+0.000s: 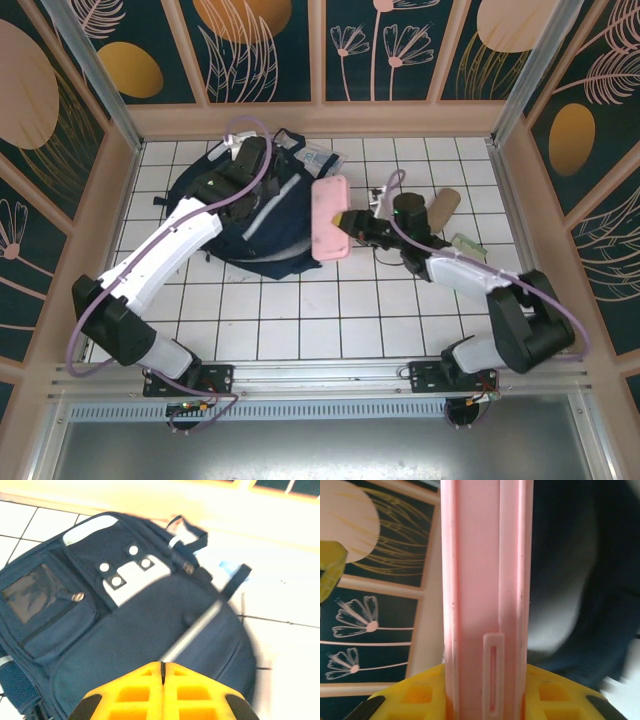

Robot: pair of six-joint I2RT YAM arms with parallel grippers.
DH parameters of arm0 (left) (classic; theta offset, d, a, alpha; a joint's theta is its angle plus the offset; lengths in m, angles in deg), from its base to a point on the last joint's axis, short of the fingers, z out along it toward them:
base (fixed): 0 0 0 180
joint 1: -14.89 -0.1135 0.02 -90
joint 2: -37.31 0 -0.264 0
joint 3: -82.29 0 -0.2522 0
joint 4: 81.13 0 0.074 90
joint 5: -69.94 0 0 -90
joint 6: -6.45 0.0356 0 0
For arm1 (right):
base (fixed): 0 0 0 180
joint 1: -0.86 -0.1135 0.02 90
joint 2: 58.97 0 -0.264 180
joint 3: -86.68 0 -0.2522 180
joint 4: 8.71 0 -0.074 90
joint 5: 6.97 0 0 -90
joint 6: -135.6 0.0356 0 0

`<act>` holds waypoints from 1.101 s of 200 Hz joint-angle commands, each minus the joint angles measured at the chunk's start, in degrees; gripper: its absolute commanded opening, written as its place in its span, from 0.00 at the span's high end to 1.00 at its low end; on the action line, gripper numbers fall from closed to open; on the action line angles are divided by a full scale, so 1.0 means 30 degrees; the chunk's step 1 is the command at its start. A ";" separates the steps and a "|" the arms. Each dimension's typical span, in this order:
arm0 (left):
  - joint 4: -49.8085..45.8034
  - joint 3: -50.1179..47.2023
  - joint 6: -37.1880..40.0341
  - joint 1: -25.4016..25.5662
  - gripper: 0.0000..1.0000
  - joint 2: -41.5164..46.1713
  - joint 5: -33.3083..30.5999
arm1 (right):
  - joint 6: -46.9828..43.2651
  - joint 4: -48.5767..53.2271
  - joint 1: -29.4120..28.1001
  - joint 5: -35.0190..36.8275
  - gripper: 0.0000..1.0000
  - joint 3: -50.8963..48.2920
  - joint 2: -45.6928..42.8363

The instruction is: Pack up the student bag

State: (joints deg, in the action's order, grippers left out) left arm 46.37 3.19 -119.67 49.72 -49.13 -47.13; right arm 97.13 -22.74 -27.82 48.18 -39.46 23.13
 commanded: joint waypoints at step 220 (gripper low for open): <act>0.1911 -0.2329 0.7496 0.1041 0.38 -0.7094 0.2350 | 0.1016 -0.0316 0.3277 0.2265 0.80 -0.4308 -0.4488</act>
State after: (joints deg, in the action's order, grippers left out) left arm 52.47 -5.62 -102.73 51.91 -68.86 -36.77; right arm 101.39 -23.16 -18.36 54.97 -51.44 11.33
